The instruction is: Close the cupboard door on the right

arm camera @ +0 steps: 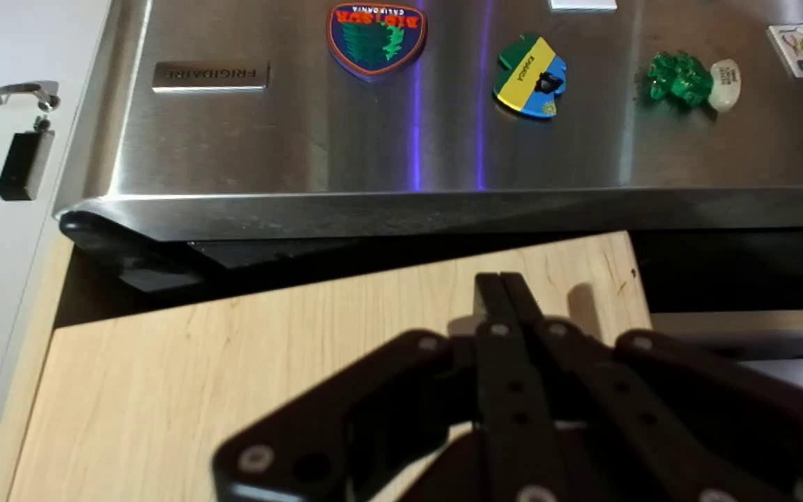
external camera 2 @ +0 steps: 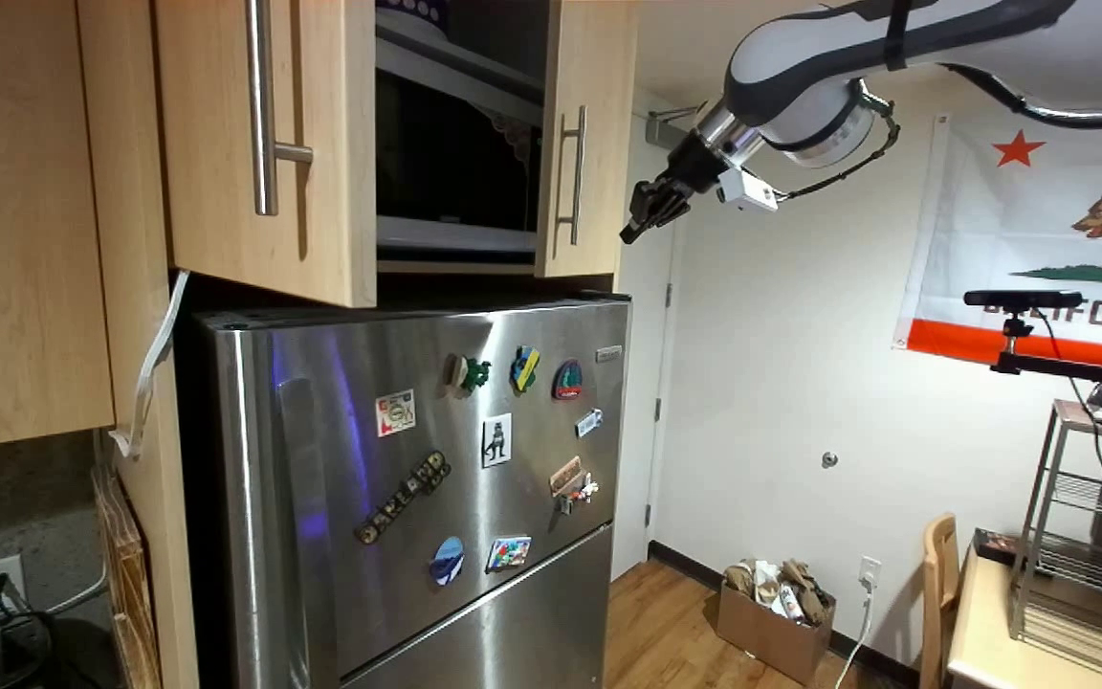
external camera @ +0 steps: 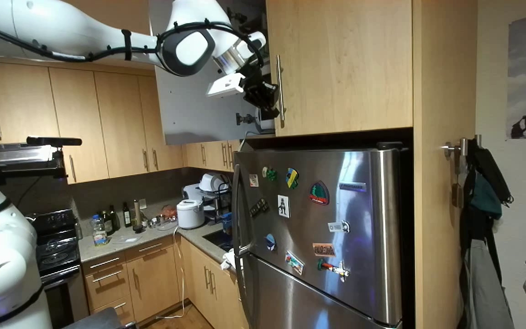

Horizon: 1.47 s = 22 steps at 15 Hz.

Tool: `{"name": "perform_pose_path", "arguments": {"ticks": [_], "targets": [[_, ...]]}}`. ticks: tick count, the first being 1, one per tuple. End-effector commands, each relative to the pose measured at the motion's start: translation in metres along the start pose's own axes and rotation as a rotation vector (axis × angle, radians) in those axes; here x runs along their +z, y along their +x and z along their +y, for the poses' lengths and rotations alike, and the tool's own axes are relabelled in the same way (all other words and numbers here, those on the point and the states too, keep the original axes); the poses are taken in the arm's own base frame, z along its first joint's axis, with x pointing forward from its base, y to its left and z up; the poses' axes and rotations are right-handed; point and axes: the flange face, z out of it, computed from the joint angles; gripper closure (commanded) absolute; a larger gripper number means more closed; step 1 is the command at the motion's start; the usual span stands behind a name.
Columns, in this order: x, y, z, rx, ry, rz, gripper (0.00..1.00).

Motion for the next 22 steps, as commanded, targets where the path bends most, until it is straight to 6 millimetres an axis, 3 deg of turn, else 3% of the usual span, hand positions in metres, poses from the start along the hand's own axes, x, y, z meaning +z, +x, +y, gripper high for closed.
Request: {"name": "perform_pose_path", "arguments": {"ticks": [1, 7, 13, 19, 22], "targets": [[0.006, 0.023, 0.005, 0.046, -0.033, -0.074, 0.96], [0.012, 0.046, -0.004, 0.15, -0.145, -0.143, 0.96], [0.011, 0.035, -0.002, 0.202, -0.14, -0.107, 0.96], [0.015, 0.038, 0.002, 0.186, -0.136, -0.124, 0.96], [0.026, 0.05, 0.0, 0.208, -0.113, -0.092, 0.97]]}}
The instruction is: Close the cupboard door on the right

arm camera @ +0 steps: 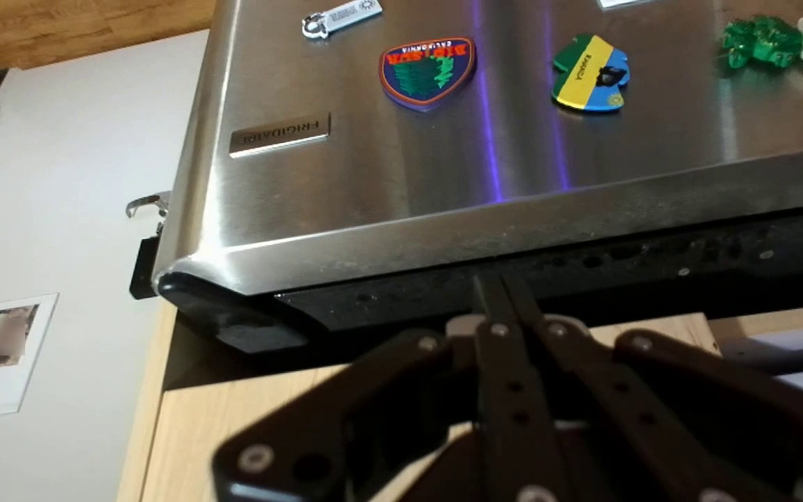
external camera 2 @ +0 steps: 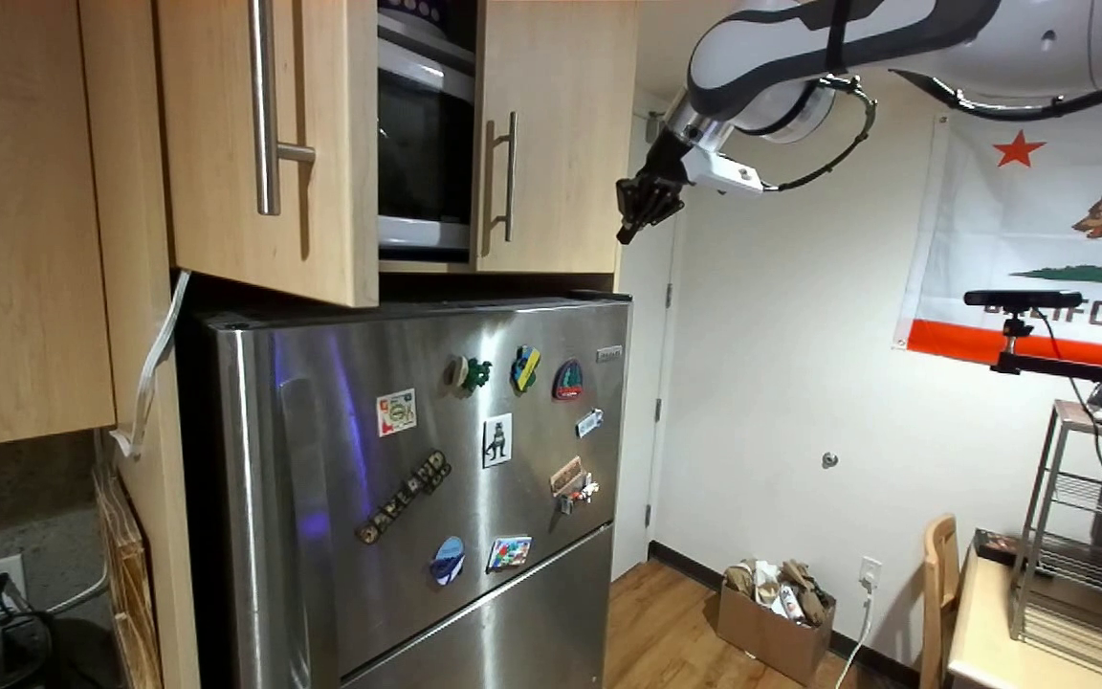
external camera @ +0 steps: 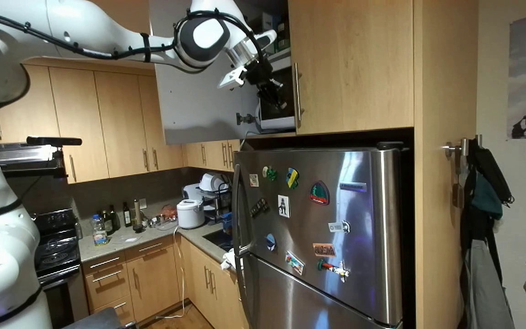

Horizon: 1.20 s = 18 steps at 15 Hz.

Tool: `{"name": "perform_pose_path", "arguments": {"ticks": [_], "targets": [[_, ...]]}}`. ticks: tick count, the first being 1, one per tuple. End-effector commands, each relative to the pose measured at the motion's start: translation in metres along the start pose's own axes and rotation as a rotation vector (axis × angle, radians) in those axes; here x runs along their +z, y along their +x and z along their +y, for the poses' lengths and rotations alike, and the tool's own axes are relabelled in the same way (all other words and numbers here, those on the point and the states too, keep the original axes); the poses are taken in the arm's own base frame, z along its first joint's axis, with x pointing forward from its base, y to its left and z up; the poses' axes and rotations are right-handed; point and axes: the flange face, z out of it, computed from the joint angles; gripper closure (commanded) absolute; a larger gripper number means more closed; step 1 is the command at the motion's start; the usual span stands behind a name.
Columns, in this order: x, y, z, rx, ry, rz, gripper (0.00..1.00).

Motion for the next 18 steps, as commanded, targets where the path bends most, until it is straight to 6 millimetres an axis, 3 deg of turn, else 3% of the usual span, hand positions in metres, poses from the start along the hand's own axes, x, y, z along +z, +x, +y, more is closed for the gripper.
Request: {"name": "perform_pose_path", "arguments": {"ticks": [1, 10, 13, 18], "targets": [[0.007, 0.019, -0.007, 0.018, 0.034, 0.048, 0.96], [0.035, 0.047, -0.025, -0.041, 0.125, 0.1, 0.96], [0.028, 0.043, -0.03, -0.08, 0.119, 0.099, 0.97], [-0.003, 0.028, -0.023, -0.132, 0.085, 0.104, 0.96]]}}
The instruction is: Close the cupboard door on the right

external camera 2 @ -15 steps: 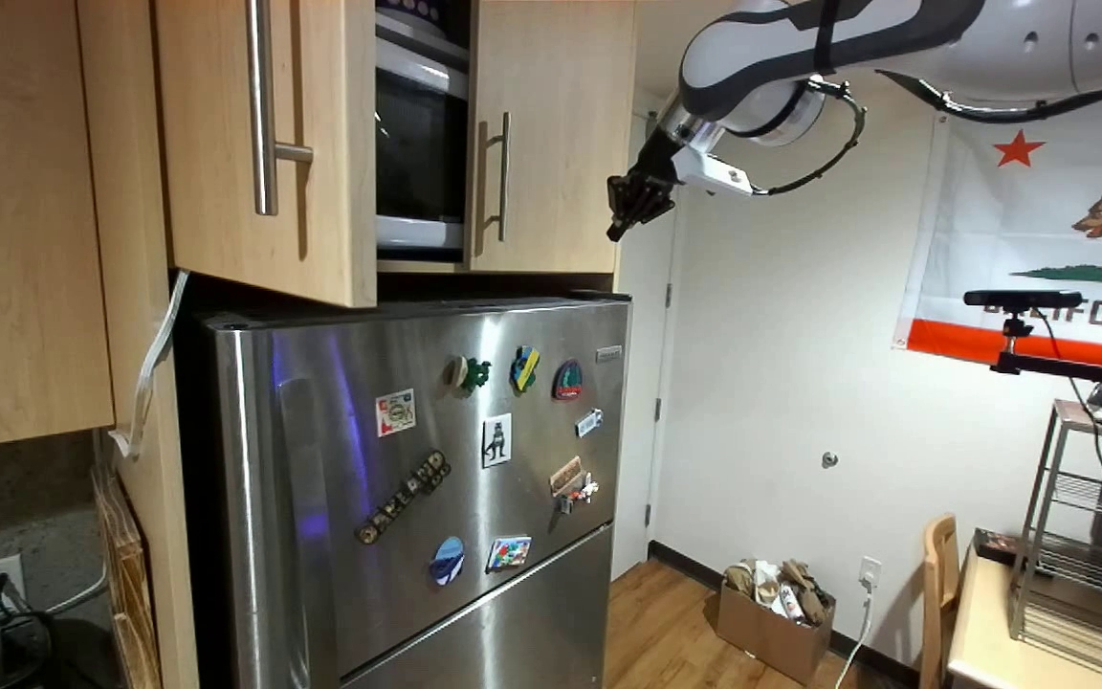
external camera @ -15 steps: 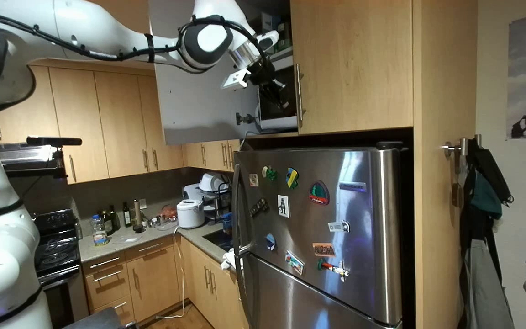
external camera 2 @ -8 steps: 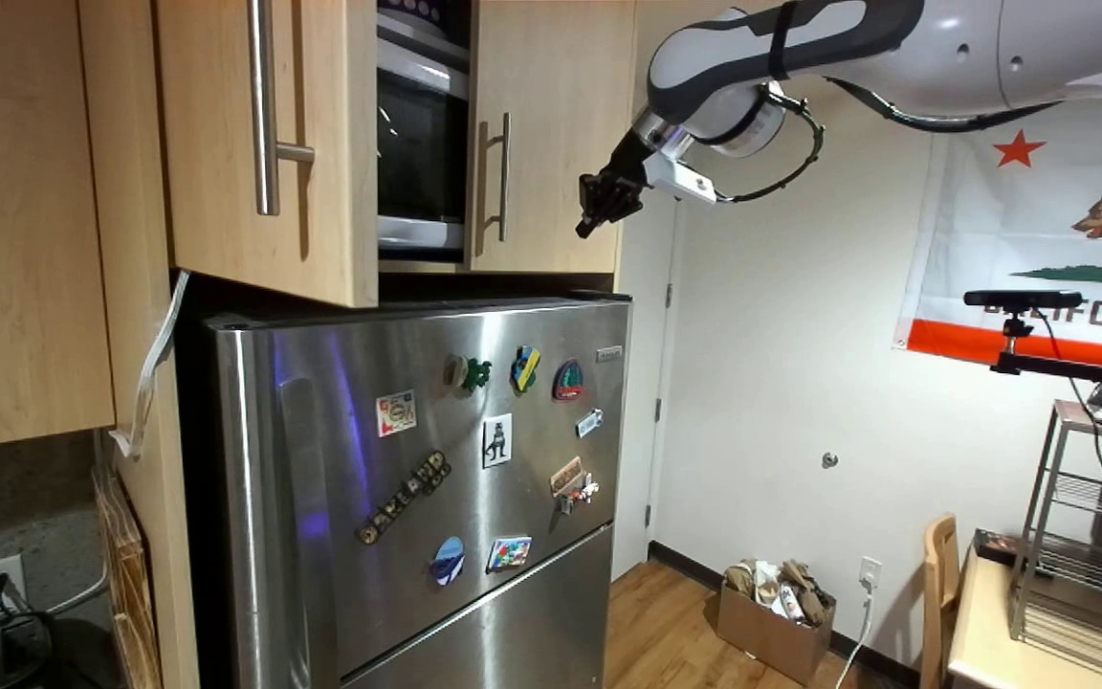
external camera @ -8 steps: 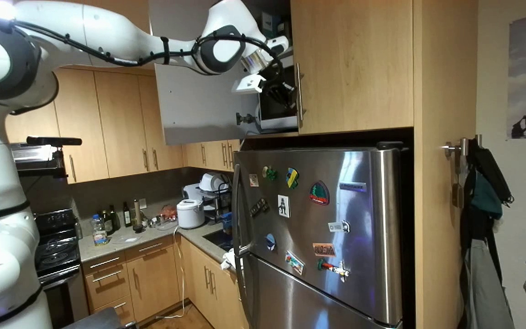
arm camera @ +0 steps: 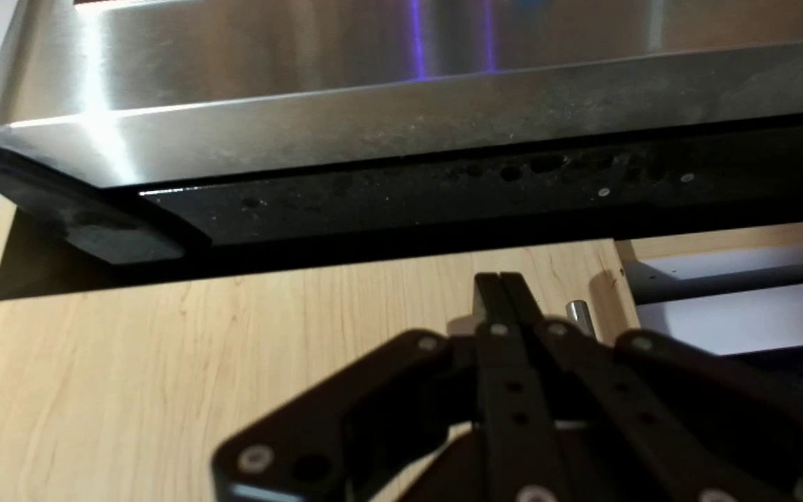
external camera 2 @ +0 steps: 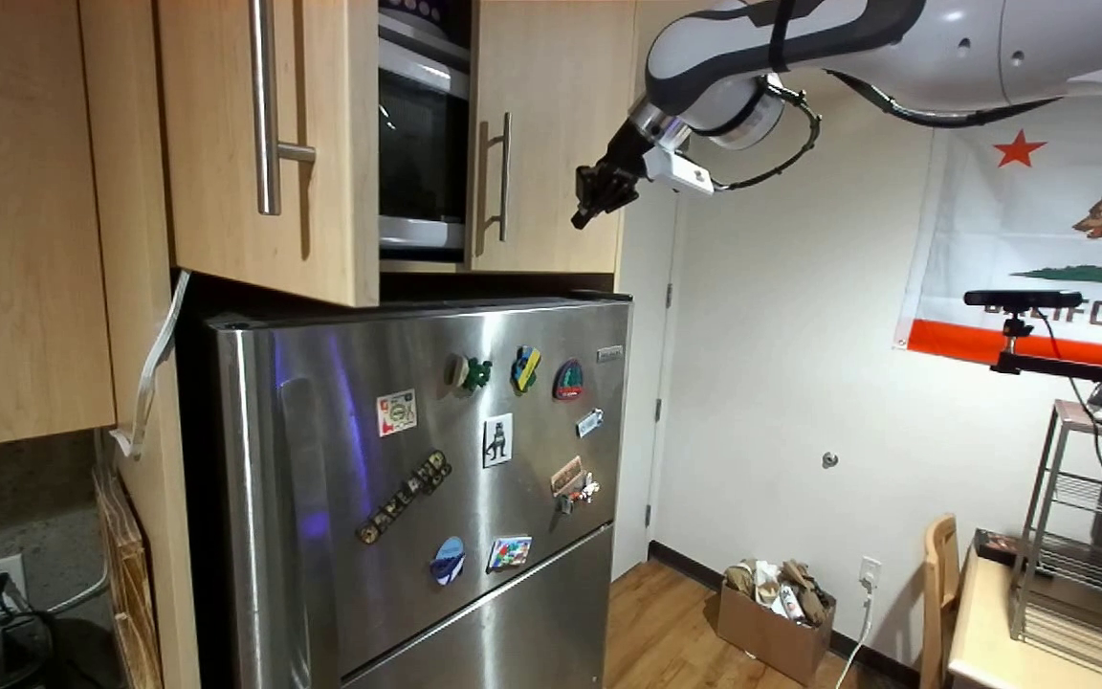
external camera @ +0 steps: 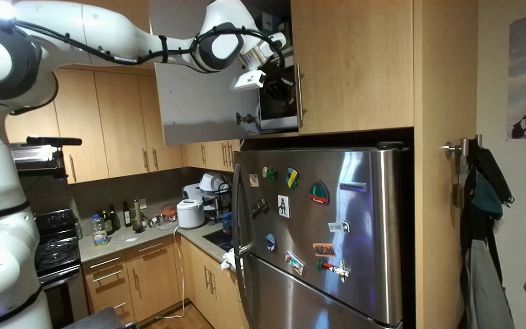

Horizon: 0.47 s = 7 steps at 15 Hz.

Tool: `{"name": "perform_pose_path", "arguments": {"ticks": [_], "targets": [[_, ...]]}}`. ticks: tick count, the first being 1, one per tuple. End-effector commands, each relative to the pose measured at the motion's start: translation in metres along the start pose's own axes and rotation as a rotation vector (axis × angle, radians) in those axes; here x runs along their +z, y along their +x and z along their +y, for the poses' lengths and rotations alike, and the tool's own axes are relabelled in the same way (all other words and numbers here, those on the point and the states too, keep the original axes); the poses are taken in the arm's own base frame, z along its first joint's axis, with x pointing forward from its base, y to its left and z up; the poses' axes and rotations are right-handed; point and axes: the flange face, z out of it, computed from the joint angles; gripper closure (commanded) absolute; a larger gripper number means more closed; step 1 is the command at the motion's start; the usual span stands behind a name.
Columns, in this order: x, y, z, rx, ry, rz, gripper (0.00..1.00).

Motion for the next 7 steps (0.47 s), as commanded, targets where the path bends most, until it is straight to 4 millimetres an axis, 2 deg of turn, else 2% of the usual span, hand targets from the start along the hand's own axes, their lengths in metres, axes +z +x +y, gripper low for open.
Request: {"name": "perform_pose_path", "arguments": {"ticks": [1, 3, 4, 5, 6, 7], "targets": [[-0.033, -0.014, 0.003, -0.052, -0.027, -0.002, 0.96], [-0.044, -0.027, 0.005, -0.086, -0.049, -0.036, 0.96], [-0.049, -0.033, 0.005, -0.102, -0.059, -0.049, 0.85], [-0.053, -0.039, 0.004, -0.119, -0.053, -0.071, 0.71], [-0.04, -0.019, 0.006, -0.073, -0.056, -0.039, 0.94], [-0.044, -0.025, 0.006, -0.084, -0.055, -0.051, 0.88]]}}
